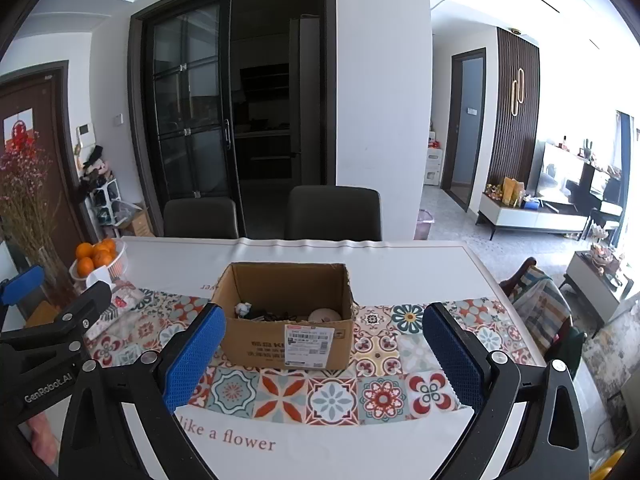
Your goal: Organize rigid objects
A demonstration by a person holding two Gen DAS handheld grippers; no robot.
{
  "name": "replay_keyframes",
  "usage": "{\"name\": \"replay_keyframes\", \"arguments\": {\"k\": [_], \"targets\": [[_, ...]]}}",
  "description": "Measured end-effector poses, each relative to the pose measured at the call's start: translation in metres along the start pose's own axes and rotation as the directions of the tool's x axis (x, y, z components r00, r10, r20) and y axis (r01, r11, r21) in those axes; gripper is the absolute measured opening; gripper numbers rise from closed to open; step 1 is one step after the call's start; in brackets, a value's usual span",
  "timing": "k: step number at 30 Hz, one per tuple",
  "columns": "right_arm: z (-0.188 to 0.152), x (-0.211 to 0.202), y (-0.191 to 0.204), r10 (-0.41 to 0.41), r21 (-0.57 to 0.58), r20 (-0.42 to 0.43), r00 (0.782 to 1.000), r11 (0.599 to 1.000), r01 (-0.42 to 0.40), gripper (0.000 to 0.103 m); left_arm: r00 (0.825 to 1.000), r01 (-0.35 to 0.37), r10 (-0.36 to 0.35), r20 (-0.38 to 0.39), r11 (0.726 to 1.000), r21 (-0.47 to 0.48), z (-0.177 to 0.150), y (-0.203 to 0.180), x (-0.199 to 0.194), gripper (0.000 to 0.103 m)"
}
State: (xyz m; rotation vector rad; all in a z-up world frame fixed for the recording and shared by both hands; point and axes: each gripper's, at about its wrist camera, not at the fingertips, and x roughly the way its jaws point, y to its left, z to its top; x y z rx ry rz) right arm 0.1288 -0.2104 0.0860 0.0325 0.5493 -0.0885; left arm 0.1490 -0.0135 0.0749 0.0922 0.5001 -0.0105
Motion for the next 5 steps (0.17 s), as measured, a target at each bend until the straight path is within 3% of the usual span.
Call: {"name": "replay_keyframes", "arguments": {"k": [5], "targets": [[0.0,0.0004,0.0006,0.0,-0.002,0.0,1.0,1.0,0.0,0.099,1.0,0.002,-0.002,-0.001,1.0,-0.001,-0.0009,-0.0006,0.0004,0.103]]}}
